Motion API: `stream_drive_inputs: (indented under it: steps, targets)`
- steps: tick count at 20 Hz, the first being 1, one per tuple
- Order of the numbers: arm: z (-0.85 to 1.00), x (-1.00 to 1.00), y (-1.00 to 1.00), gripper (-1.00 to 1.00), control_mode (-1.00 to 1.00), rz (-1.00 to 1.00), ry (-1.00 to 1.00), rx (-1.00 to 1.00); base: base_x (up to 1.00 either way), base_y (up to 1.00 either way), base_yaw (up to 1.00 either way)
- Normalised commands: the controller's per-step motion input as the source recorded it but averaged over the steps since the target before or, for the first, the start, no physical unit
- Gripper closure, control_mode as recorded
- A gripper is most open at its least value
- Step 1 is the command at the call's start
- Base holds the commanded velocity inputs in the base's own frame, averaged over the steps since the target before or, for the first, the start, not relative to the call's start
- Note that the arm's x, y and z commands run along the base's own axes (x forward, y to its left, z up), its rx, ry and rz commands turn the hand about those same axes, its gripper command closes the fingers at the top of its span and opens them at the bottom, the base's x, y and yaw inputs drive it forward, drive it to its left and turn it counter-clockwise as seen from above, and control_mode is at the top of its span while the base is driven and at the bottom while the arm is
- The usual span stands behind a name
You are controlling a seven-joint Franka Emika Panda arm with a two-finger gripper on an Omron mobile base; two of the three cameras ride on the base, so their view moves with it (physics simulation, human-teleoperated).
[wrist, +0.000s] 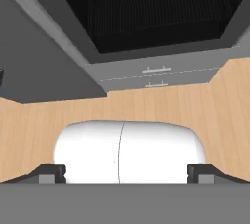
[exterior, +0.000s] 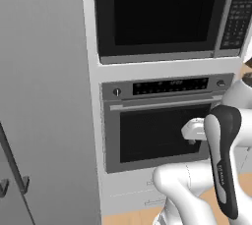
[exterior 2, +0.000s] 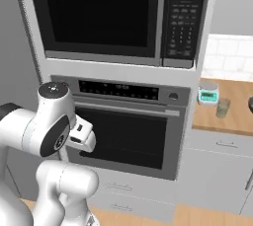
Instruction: Grab a lemon wedge from the fridge and one ice cube from the ice bowl, and put them in the glass of lemonade.
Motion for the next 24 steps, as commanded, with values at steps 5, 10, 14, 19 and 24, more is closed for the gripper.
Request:
stream_drive_inputs:
  steps: [5, 10, 14, 19, 24]
  targets:
    - [0.00, 0.00, 0.00, -1.00, 1.00, 0.00, 0.00, 0.00, -0.40, 1.00, -0.13]
    - [0.00, 0.00, 0.00, -1.00, 1.00, 0.00, 0.00, 0.00, -0.31, 1.00, -0.14]
    - [0.00, 0.00, 0.00, -1.00, 1.00, 0.00, 0.00, 0.00, -0.29, 1.00, -0.13]
    - [0.00, 0.00, 0.00, -1.00, 1.00, 0.00, 0.00, 0.00, -0.32, 1.00, -0.11]
    - [0.00, 0.00, 0.00, -1.00, 1.00, 0.00, 0.00, 0.00, -0.46, 1.00, -0.08]
